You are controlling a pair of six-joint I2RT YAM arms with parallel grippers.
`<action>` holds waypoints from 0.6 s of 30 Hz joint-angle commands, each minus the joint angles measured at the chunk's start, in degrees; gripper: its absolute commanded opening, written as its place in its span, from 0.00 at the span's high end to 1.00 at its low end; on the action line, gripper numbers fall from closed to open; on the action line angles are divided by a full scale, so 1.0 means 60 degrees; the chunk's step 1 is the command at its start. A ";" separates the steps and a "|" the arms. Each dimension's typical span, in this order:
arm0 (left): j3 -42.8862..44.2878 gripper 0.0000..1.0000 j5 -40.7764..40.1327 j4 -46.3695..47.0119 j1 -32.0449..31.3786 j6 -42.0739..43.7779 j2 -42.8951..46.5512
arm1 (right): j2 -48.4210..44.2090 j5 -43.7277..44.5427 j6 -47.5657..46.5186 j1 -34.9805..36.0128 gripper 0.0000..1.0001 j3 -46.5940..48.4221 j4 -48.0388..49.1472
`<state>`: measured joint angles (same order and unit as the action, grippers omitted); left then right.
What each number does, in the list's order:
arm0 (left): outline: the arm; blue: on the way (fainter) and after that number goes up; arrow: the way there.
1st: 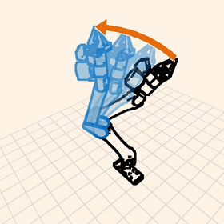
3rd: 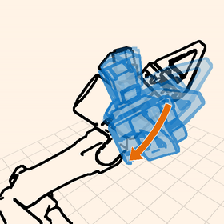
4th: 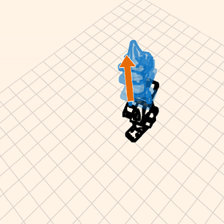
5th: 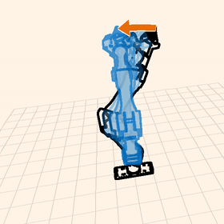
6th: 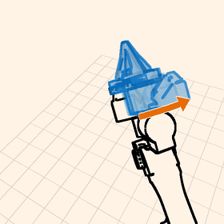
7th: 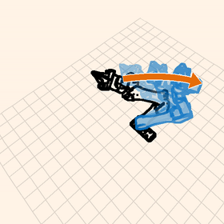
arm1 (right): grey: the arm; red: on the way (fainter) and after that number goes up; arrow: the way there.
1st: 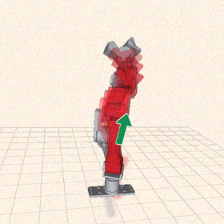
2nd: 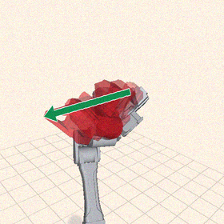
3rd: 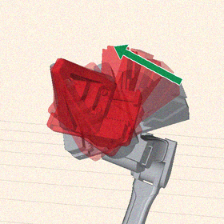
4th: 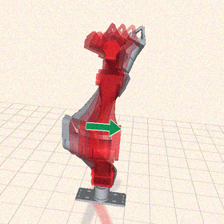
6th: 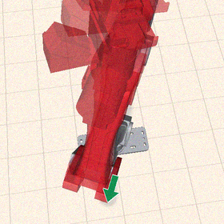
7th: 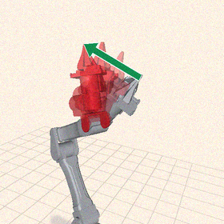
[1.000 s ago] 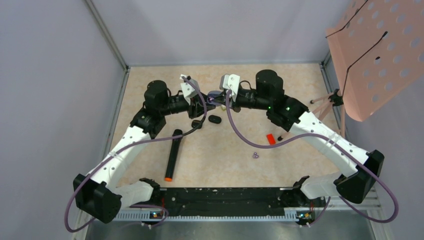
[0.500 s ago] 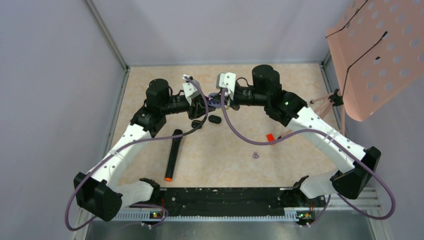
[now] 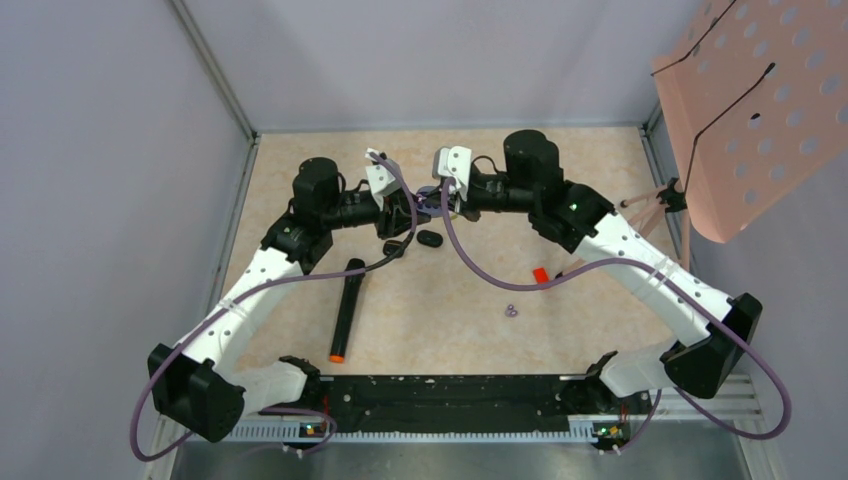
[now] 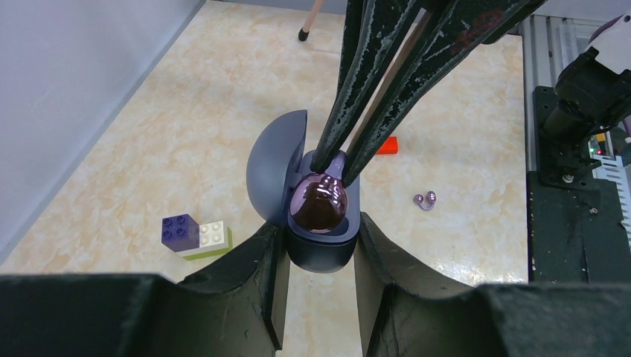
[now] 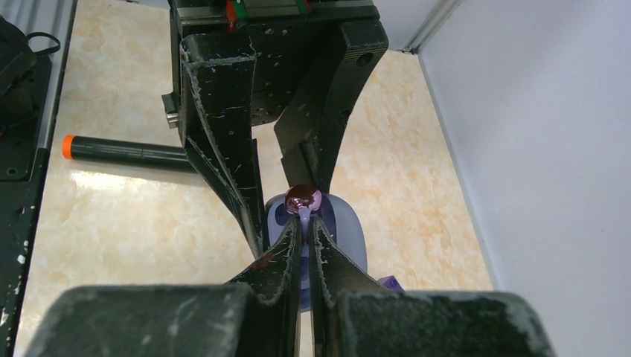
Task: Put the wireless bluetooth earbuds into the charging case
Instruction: Place the earbud in the charging case.
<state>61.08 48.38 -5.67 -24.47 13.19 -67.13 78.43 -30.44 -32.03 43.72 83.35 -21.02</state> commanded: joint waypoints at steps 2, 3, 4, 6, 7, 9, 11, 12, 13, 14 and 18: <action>0.0410 1.00 0.0066 0.0159 -0.0007 0.0009 0.0024 | -0.0350 -0.0129 -0.0041 -0.0061 1.00 0.0228 -0.0044; 0.0400 1.00 0.0066 0.0162 -0.0009 0.0006 0.0026 | -0.0336 -0.0128 -0.0029 -0.0065 1.00 0.0229 -0.0059; 0.0391 1.00 0.0066 0.0175 -0.0009 0.0000 0.0043 | -0.0342 -0.0117 -0.0044 -0.0064 1.00 0.0220 -0.0099; 0.0399 1.00 0.0021 0.0242 -0.0007 -0.0054 0.0047 | -0.0342 -0.0088 -0.0068 -0.0051 1.00 0.0196 -0.0183; 0.0413 1.00 0.0011 0.0242 -0.0009 -0.0061 0.0040 | -0.0341 -0.0071 -0.0101 -0.0060 1.00 0.0190 -0.0188; 0.0411 1.00 0.0015 0.0233 -0.0009 -0.0060 0.0060 | -0.0342 -0.0075 -0.0114 -0.0057 1.00 0.0189 -0.0238; 0.0380 1.00 -0.0038 0.0249 0.0002 -0.0102 0.0063 | -0.0329 -0.0064 -0.0158 -0.0058 1.00 0.0223 -0.0319; 0.0381 1.00 -0.0071 0.0249 -0.0006 -0.0116 0.0066 | -0.0328 -0.0056 -0.0157 -0.0065 1.00 0.0254 -0.0357; 0.0383 1.00 -0.0074 0.0219 0.0003 -0.0105 0.0068 | -0.0328 -0.0042 -0.0182 -0.0064 1.00 0.0254 -0.0391; 0.0371 1.00 -0.0066 0.0245 0.0006 -0.0091 0.0092 | -0.0335 -0.0040 -0.0204 -0.0058 1.00 0.0252 -0.0436; 0.0351 1.00 0.0016 0.0328 0.0007 -0.0138 0.0087 | -0.0344 -0.0018 -0.0174 -0.0058 1.00 0.0210 -0.0441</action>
<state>61.08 48.12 -6.35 -24.47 13.15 -67.13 78.39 -30.06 -32.60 43.72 83.35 -23.75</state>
